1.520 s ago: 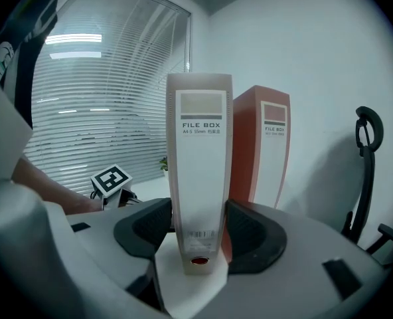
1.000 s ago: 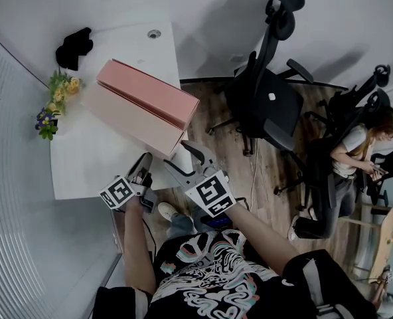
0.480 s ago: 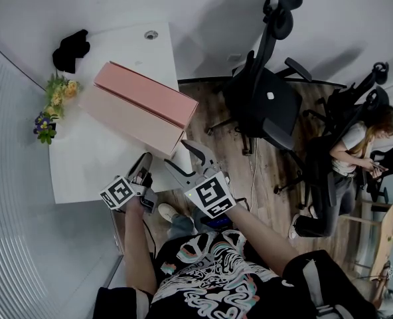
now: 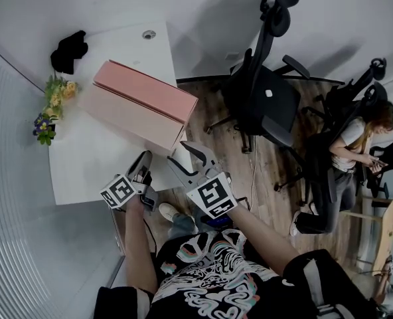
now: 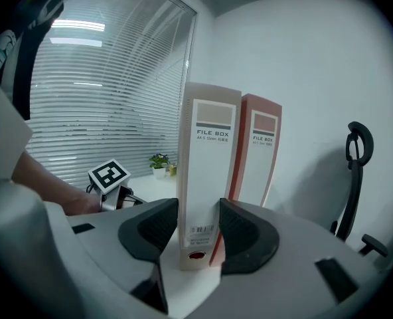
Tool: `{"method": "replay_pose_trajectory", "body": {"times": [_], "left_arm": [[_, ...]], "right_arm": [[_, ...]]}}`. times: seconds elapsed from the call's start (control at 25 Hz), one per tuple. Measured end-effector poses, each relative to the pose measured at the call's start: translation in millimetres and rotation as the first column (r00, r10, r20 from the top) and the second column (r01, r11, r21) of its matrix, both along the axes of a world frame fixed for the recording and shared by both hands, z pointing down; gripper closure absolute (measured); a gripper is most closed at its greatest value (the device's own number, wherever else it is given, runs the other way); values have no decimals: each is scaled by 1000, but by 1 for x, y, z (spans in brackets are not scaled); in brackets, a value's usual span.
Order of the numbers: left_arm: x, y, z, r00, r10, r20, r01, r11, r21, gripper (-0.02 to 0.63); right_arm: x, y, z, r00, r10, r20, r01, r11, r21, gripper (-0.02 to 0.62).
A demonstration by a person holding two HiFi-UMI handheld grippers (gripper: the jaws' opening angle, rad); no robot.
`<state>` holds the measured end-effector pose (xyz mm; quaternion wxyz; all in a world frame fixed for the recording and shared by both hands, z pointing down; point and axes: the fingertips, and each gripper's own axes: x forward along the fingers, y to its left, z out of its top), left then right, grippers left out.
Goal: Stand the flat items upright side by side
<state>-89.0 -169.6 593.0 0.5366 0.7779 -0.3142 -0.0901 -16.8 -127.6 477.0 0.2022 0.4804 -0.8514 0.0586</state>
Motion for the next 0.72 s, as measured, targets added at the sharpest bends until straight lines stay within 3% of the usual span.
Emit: {"method": "replay_pose_trajectory", "body": {"times": [0.16,0.24,0.36,0.44,0.6,0.72], "left_arm": [[-5,-1,-6,996,5,93,-13,997,80,525],[-1,4,-15,986,47,160,-69,988,137,485],[3,13,-31,942,73,329,-158,957,242,465],[-1,15,-48,914,24,404,-165,934,317,503],[-7,22,-93,905,-73,419,-133,887,442,606],[-4,36,-127,898,-116,424,-127,855,503,607]], "right_arm": [[6,9,0,999,41,22,-41,999,-2,433],[12,13,-3,996,70,52,-70,998,0,447],[25,20,-9,986,122,114,-122,993,-9,573],[35,24,-15,977,151,151,-151,988,-12,595],[43,33,-30,958,140,251,-142,990,-12,594],[48,43,-41,935,122,332,-122,992,-19,594]]}}
